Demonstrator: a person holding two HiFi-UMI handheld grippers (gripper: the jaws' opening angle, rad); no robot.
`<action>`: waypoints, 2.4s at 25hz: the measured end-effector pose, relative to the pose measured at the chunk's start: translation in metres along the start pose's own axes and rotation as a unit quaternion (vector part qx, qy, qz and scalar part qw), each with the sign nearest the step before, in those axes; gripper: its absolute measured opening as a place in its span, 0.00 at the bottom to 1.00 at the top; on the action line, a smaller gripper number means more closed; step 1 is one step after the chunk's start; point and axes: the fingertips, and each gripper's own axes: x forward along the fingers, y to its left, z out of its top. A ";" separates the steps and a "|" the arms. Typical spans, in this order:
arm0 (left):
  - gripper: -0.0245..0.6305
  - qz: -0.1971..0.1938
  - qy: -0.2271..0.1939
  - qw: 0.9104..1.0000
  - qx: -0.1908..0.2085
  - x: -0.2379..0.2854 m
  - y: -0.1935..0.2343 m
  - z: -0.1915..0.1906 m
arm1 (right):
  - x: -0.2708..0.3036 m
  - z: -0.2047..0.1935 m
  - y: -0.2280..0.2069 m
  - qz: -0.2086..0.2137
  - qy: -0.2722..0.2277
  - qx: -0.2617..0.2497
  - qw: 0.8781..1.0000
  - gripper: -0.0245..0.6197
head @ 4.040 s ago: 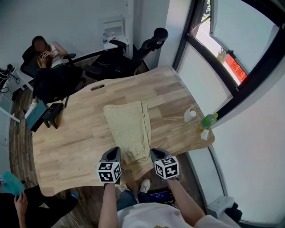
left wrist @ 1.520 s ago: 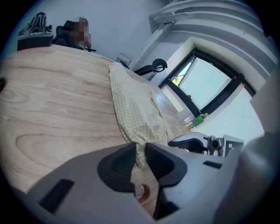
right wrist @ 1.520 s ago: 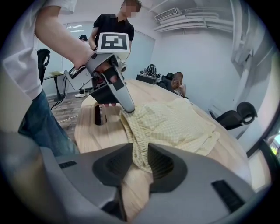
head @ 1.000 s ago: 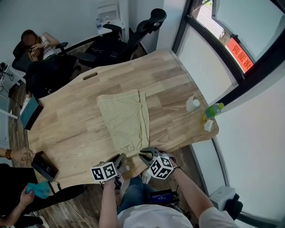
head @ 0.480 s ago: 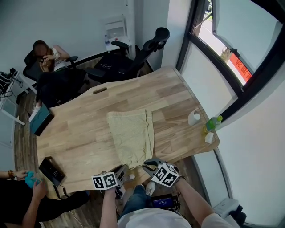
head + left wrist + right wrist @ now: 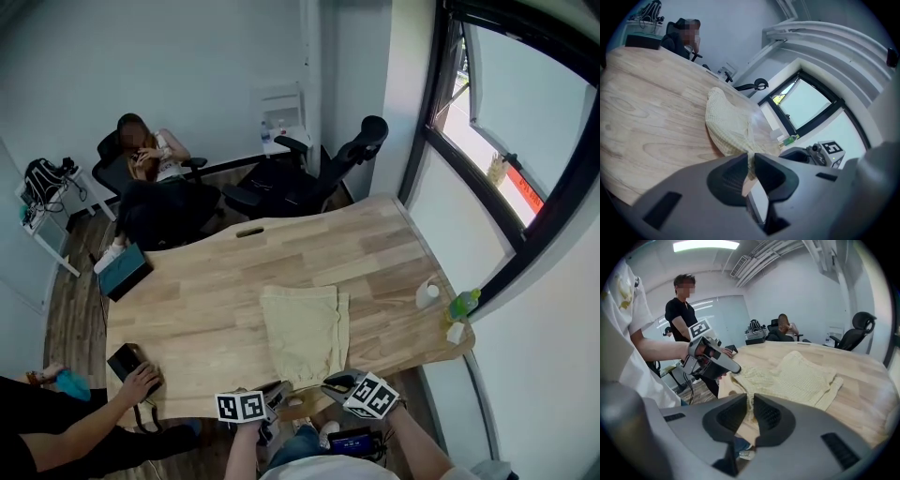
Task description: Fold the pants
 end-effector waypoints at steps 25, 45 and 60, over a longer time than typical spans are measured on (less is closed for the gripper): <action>0.11 -0.021 0.002 1.000 0.017 0.013 0.003 0.078 | 0.002 0.060 -0.055 0.034 -0.035 0.054 0.997 0.11; 0.11 -0.049 0.026 0.998 0.025 0.067 0.020 0.162 | 0.021 0.096 -0.150 0.005 -0.037 0.083 0.996 0.10; 0.11 -0.056 0.037 0.998 -0.002 0.111 0.043 0.200 | 0.043 0.098 -0.206 -0.005 -0.024 0.105 0.994 0.10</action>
